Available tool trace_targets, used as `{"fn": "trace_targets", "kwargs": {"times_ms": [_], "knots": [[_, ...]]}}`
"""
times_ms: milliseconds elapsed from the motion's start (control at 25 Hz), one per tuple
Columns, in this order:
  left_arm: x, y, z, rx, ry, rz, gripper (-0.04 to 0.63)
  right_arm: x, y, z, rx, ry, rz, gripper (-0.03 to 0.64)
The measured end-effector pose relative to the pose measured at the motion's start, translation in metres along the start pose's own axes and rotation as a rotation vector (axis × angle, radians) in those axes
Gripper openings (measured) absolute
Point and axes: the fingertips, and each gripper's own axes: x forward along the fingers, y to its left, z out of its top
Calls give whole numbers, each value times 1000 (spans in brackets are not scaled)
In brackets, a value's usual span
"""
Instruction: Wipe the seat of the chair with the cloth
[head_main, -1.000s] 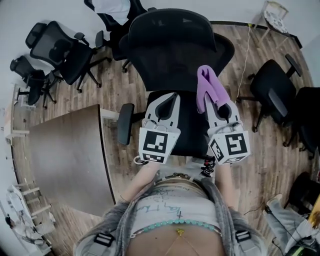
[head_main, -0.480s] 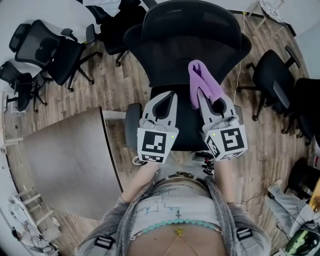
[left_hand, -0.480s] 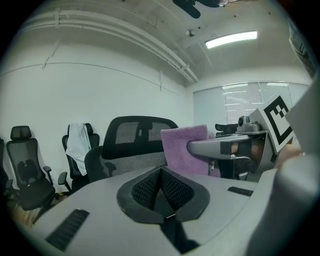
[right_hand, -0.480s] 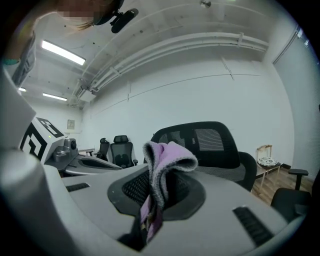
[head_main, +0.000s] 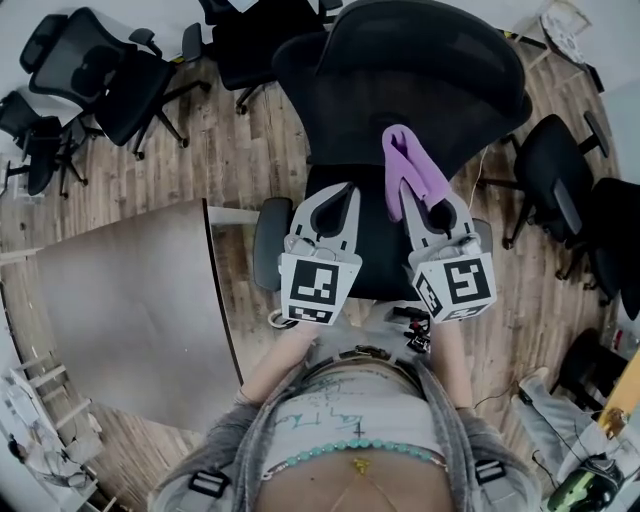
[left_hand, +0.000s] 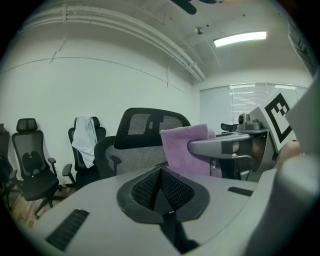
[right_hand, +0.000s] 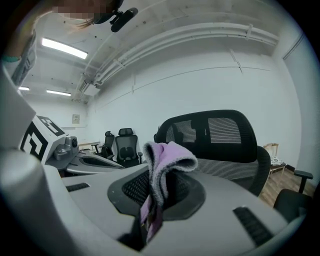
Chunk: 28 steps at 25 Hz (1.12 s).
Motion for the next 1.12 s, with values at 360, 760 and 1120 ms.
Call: {"fn": "trace_targets", "kwargs": {"times_ms": [360, 760, 1120], "knots": [[1, 22, -38, -2, 73, 33, 0, 11, 3, -30, -18, 62, -1, 48], [-11, 69, -125, 5, 237, 108, 0, 34, 12, -89, -43, 175, 41, 48], [-27, 110, -192, 12, 368, 161, 0, 55, 22, -133, -65, 254, 52, 48]]}}
